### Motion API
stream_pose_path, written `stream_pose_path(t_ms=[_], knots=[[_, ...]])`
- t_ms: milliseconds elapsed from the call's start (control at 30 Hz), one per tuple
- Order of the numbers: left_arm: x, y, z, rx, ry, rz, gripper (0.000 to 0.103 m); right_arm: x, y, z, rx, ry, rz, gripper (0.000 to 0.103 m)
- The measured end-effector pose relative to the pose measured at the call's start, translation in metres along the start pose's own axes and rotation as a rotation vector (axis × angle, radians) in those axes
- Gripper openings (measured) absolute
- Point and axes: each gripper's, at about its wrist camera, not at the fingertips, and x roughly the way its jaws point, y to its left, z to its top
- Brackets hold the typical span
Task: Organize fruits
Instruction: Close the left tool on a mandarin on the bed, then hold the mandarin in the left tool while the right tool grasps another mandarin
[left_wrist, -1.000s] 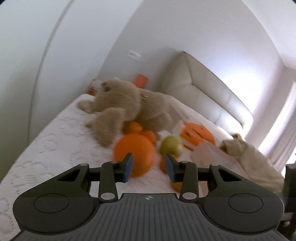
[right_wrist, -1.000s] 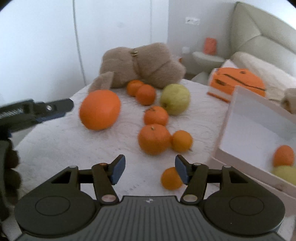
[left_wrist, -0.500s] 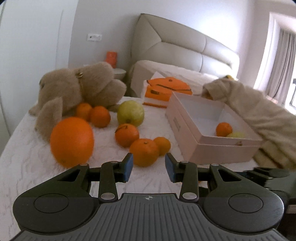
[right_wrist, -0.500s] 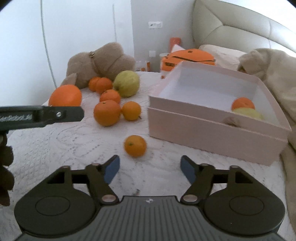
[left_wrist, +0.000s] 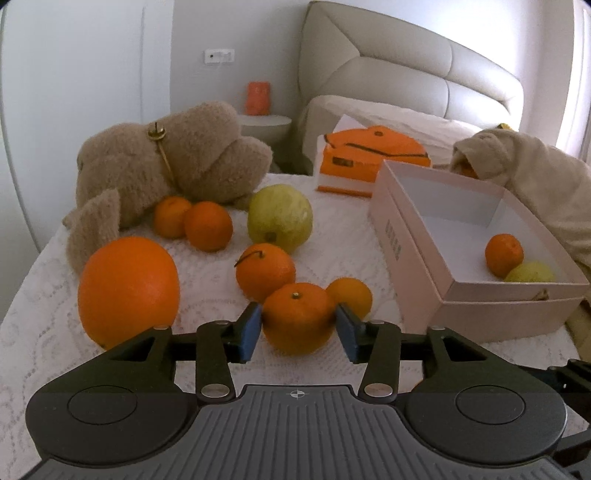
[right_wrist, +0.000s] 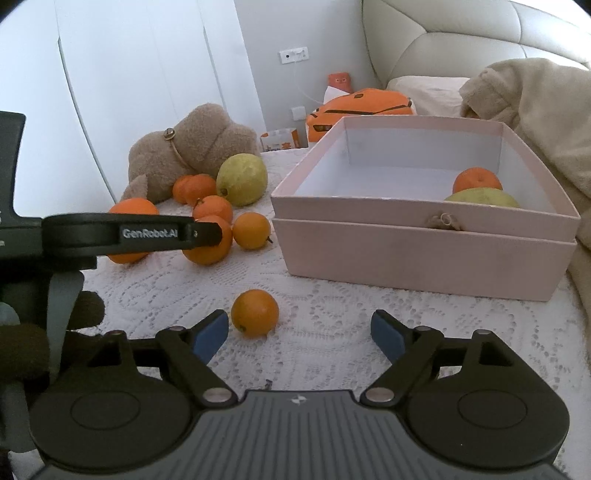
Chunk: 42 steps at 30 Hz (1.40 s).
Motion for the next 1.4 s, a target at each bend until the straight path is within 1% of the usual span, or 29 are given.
stream_pose_path(t_ms=[100, 233, 400, 500, 633, 767, 833, 933, 1100, 1167, 1400], knots=[[0.004, 0.002, -0.001, -0.013, 0.009, -0.011, 0.057, -0.001, 0.000, 0.000, 0.002, -0.001, 0.002, 0.086], [0.007, 0.005, -0.002, -0.026, 0.011, -0.033, 0.054, 0.000, -0.001, 0.000, 0.003, -0.001, 0.003, 0.086], [0.002, 0.010, -0.006, -0.043, 0.000, -0.060, 0.053, 0.000, -0.002, 0.000, 0.003, -0.001, 0.004, 0.086], [-0.009, 0.016, -0.011, -0.055, -0.001, -0.088, 0.053, 0.000, -0.002, 0.000, 0.004, -0.001, 0.004, 0.086], [-0.034, 0.025, -0.023, -0.063, -0.003, -0.120, 0.053, 0.001, -0.002, 0.000, 0.004, -0.001, 0.004, 0.087], [-0.059, 0.032, -0.035, -0.049, 0.004, -0.124, 0.053, 0.001, -0.002, 0.000, 0.004, -0.001, 0.004, 0.087], [-0.063, 0.036, -0.040, -0.053, 0.013, -0.121, 0.053, 0.001, -0.002, 0.000, 0.004, -0.001, 0.004, 0.088], [-0.058, 0.039, -0.045, -0.054, 0.022, -0.106, 0.053, 0.001, -0.002, 0.000, 0.003, 0.000, 0.003, 0.088], [-0.046, 0.045, -0.047, -0.096, -0.014, -0.131, 0.053, 0.002, 0.000, -0.001, 0.001, 0.003, 0.004, 0.089], [-0.038, 0.046, -0.047, -0.104, -0.010, -0.146, 0.054, 0.002, 0.000, -0.001, 0.001, 0.003, 0.004, 0.089], [-0.037, 0.046, -0.050, -0.084, -0.034, -0.151, 0.054, 0.004, 0.001, 0.000, -0.005, 0.010, 0.011, 0.093]])
